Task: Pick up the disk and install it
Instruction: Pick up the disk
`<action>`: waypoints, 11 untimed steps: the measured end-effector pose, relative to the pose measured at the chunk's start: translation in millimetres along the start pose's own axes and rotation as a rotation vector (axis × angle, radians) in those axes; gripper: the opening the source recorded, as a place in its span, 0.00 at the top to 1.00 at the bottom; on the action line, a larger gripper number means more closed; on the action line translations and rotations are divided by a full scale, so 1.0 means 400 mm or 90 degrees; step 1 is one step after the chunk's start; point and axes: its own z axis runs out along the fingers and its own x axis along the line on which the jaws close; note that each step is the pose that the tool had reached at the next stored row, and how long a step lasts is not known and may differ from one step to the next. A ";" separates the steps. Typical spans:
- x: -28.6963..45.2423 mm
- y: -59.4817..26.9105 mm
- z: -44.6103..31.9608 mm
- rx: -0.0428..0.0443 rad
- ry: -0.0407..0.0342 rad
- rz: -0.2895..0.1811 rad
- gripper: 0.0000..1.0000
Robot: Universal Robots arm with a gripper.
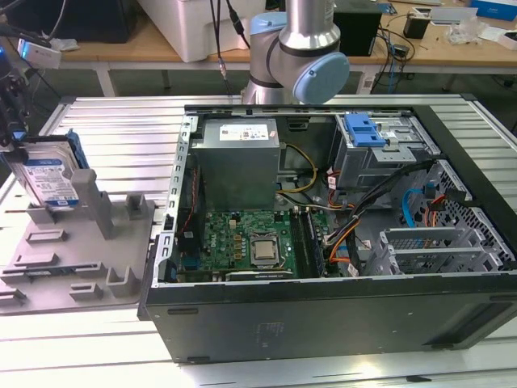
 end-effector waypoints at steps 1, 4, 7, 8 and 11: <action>0.000 0.000 -0.003 0.0000 0.0010 0.000 0.63; 0.000 0.000 -0.009 0.0000 0.0024 0.000 0.63; 0.001 0.001 -0.015 -0.0001 0.0039 0.000 0.63; 0.001 0.001 -0.017 -0.0001 0.0044 0.000 0.63; 0.001 0.001 -0.022 -0.0001 0.0058 0.000 0.63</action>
